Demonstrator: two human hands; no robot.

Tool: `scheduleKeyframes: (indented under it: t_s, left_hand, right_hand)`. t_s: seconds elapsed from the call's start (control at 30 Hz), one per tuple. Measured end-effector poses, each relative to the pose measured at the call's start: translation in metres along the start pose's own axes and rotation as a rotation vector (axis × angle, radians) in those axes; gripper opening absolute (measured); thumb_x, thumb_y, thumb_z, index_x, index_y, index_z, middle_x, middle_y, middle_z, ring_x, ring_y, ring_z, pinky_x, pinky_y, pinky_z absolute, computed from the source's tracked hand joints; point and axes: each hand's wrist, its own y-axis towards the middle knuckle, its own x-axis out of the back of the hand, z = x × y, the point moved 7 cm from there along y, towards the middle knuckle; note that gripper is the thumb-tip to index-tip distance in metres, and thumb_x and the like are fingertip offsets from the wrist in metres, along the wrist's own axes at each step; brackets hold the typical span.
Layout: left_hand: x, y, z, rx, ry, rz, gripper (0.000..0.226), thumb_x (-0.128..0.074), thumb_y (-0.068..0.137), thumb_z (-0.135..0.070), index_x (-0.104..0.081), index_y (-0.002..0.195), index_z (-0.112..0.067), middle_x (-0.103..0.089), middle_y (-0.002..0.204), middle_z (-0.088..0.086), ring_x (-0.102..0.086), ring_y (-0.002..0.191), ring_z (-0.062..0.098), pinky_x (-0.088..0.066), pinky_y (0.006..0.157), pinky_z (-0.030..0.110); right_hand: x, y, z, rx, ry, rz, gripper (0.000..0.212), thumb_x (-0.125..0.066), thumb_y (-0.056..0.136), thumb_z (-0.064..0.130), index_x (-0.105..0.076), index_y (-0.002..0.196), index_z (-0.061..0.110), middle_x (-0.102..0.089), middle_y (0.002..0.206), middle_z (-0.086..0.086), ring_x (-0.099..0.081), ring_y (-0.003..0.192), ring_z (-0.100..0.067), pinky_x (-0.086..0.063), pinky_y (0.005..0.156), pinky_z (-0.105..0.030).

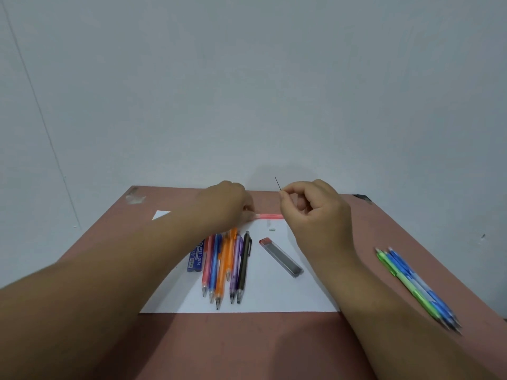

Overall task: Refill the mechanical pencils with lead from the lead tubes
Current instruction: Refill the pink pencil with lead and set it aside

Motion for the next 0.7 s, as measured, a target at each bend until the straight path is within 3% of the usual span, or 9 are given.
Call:
scheduleKeyframes:
  t_s: [0.2, 0.37, 0.57, 0.7]
  left_hand:
    - [0.009, -0.009, 0.001, -0.032, 0.05, -0.113, 0.025, -0.057, 0.1, -0.041, -0.073, 0.115, -0.029, -0.064, 0.109, -0.009, -0.056, 0.099, 0.012, -0.053, 0.088, 0.036]
    - [0.024, -0.024, 0.013, -0.016, 0.084, -0.203, 0.024, -0.055, 0.102, -0.031, -0.07, 0.119, -0.025, -0.066, 0.105, -0.006, -0.058, 0.092, 0.013, -0.053, 0.084, 0.033]
    - [0.04, -0.056, 0.015, 0.021, 0.043, -0.391, 0.026, -0.052, 0.103, -0.036, -0.068, 0.118, -0.023, -0.07, 0.109, -0.004, -0.064, 0.088, 0.015, -0.046, 0.071, 0.025]
    - [0.038, -0.066, 0.016, 0.048, -0.034, -0.405, 0.025, -0.053, 0.102, -0.036, -0.066, 0.119, -0.024, -0.07, 0.111, -0.005, -0.064, 0.088, 0.016, -0.047, 0.068, 0.028]
  right_hand:
    - [0.002, 0.001, 0.001, -0.035, 0.027, -0.021, 0.014, -0.07, 0.087, 0.007, -0.071, 0.077, 0.017, -0.054, 0.066, 0.003, -0.054, 0.068, -0.014, -0.047, 0.062, -0.025]
    - [0.003, 0.0, -0.003, -0.17, 0.15, 0.021, 0.012, -0.068, 0.09, 0.012, -0.07, 0.081, 0.02, -0.061, 0.072, 0.007, -0.057, 0.071, -0.014, -0.05, 0.063, -0.027]
    - [0.002, -0.002, 0.004, -0.208, 0.26, 0.047, 0.011, -0.07, 0.091, 0.011, -0.073, 0.085, 0.02, -0.067, 0.074, 0.009, -0.06, 0.068, -0.01, -0.047, 0.062, -0.014]
    - [0.001, -0.003, 0.008, -0.237, 0.341, 0.079, 0.013, -0.071, 0.092, 0.011, -0.074, 0.085, 0.021, -0.07, 0.076, 0.011, -0.065, 0.069, -0.009, -0.051, 0.064, -0.014]
